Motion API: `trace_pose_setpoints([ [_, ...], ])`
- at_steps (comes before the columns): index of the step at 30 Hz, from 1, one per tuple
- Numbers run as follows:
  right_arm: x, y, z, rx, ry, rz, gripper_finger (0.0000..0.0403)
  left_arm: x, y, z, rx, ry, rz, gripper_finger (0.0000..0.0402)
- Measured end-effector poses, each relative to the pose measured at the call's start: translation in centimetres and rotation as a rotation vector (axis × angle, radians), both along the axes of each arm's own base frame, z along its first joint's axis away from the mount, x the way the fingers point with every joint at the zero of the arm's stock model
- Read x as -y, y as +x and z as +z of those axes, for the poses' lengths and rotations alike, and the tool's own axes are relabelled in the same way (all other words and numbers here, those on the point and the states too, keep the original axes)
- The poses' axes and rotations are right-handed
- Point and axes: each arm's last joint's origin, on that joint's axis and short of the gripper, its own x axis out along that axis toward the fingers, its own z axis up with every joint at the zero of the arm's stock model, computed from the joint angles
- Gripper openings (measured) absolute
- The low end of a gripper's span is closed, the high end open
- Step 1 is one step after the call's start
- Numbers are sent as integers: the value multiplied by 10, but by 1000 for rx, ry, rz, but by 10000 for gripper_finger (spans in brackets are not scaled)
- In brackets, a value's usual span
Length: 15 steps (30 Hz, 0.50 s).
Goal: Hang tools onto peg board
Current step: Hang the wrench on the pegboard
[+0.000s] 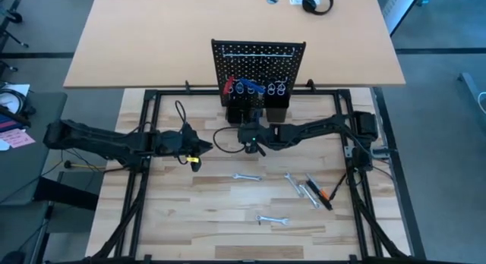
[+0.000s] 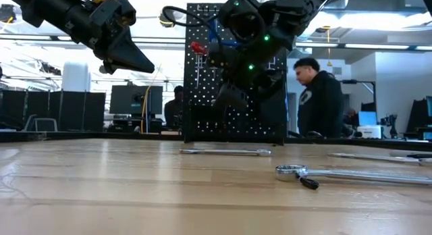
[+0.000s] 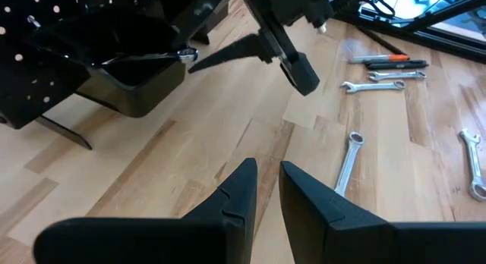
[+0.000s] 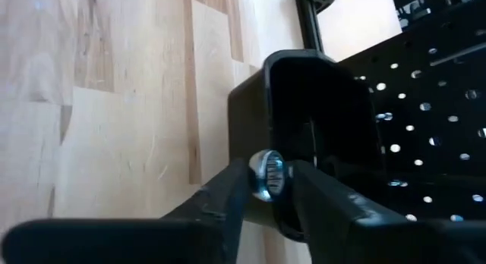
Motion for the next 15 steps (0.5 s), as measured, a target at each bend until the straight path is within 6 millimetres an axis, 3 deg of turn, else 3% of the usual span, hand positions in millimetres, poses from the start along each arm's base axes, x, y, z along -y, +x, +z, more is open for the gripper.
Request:
trace_pose_setpoints([
  [7, 1, 1, 4, 15, -20, -8, 52, 0, 0, 0, -1, -3, 1, 49],
  [15, -15, 2, 7, -36, -138, 16, 33, 0, 0, 0, 1, -11, 3, 49],
])
